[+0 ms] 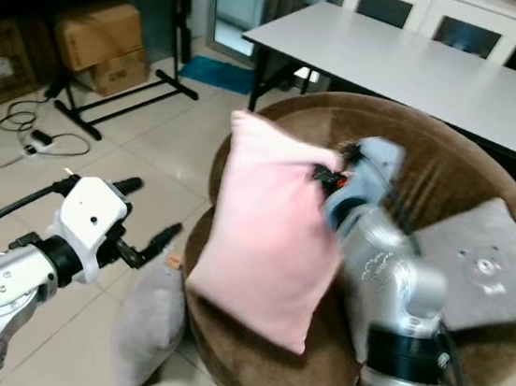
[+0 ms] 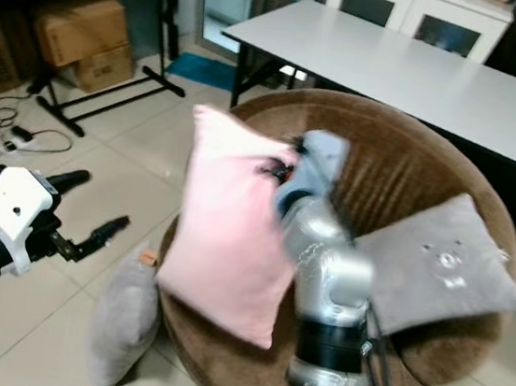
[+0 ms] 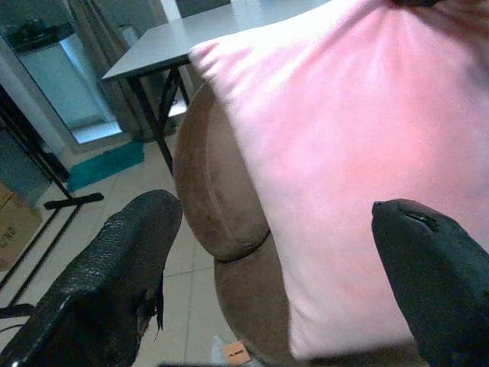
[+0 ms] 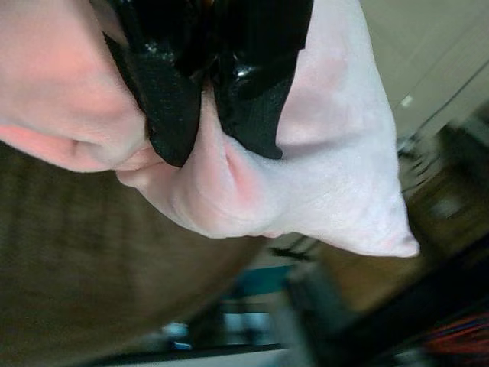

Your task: Move the pillow to the sofa from floor

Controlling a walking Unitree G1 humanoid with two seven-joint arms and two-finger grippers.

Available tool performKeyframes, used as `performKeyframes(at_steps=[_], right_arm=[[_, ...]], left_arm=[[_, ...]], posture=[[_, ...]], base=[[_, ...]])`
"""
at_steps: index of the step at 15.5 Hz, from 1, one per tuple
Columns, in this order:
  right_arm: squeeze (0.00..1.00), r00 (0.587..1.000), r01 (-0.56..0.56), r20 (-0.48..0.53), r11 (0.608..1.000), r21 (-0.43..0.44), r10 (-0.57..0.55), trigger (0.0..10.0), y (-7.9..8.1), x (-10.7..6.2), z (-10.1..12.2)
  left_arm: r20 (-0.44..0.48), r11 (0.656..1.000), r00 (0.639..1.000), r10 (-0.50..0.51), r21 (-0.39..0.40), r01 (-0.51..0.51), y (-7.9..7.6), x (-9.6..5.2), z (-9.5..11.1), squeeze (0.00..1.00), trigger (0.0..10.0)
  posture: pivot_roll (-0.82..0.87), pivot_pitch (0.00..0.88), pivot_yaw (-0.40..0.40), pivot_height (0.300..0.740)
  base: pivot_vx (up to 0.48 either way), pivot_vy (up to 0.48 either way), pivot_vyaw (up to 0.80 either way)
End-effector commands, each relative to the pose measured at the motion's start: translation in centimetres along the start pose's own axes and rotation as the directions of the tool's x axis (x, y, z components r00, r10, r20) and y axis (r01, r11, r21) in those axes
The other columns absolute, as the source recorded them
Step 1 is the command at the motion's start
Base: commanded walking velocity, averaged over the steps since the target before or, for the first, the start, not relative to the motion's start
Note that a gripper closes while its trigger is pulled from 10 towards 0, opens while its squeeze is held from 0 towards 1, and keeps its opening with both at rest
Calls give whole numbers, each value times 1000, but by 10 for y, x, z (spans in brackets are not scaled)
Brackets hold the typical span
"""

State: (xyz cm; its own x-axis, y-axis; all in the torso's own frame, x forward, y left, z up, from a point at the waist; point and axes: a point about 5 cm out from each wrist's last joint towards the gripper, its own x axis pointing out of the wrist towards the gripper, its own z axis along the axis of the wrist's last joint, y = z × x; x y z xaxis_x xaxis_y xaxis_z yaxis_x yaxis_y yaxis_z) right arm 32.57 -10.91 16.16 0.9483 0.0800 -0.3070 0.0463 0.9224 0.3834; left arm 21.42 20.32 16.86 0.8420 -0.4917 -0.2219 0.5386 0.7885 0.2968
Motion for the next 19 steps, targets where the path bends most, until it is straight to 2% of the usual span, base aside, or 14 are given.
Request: performKeyframes(at_steps=[1,2,3,4,7,9,10,12,13,14,15,17,18,19], right_arm=[[0,999,8,53,998,62,-11,10000,2,0,11],[0,987,158,9,977,140,-161,10000,-22,9,7],[0,932,363,-57,909,204,-359,10000,-58,14,0],[0,889,458,-92,861,223,-449,10000,-77,14,-5],[0,797,604,-205,758,246,-569,10000,-110,18,-25],[0,803,595,-207,767,239,-558,10000,-117,24,-28],[0,877,479,-139,852,212,-459,10000,-112,38,-19],[0,908,418,-55,896,152,-414,10000,-108,45,-3],[82,913,407,-29,905,128,-406,10000,-108,46,3],[914,924,381,8,920,89,-383,10000,-107,49,12],[1000,927,372,18,926,69,-374,10000,-107,51,16],[1000,932,362,-2,932,23,-362,10000,-111,53,14],[1000,906,419,-46,907,-46,-421,10000,-124,50,5],[1000,896,441,-45,896,-43,-443,10000,-130,48,4]], left_arm=[[0,1000,1000,-13,6,13,0,-1,3,0,10000],[-16,1000,999,-31,-3,31,-1,-3,1,0,10000],[-38,997,997,-74,-39,72,-3,-6,-2,0,10000],[-47,992,993,-112,-67,108,-4,-9,-3,0,10000],[-91,980,979,-182,-91,174,-6,-16,-6,0,10000],[-96,980,978,-187,-87,179,-5,-18,-6,0,10000],[-90,983,981,-170,-80,163,-1,-18,-3,0,10000],[-91,986,984,-155,-71,149,3,-18,-1,0,10000],[-92,986,984,-156,-72,149,3,-18,-1,0,10000],[-92,986,983,-157,-74,151,3,-19,-1,0,10000],[-93,985,983,-160,-77,153,3,-19,-1,0,10000],[-97,984,981,-167,-83,159,2,-20,-1,0,10000],[-100,982,979,-176,-94,167,0,-20,-1,0,10000],[-103,980,978,-180,-101,170,-1,-21,-2,0,10000]], posture=[[65,0,-54,740],[75,0,-55,740],[75,0,-55,740],[80,0,-55,740],[79,0,-47,740],[79,0,-47,740],[86,0,-44,740],[90,0,-43,740],[90,0,-43,740],[92,0,-43,740],[92,0,-42,740],[90,0,-42,740],[91,0,-43,740],[91,0,-43,740]], base=[[0,0,0],[0,0,0],[0,0,0],[0,0,0],[0,0,0],[0,0,0],[0,0,0],[0,0,0],[0,0,0],[0,0,0],[0,0,0],[0,0,0],[0,0,0],[0,0,0]])
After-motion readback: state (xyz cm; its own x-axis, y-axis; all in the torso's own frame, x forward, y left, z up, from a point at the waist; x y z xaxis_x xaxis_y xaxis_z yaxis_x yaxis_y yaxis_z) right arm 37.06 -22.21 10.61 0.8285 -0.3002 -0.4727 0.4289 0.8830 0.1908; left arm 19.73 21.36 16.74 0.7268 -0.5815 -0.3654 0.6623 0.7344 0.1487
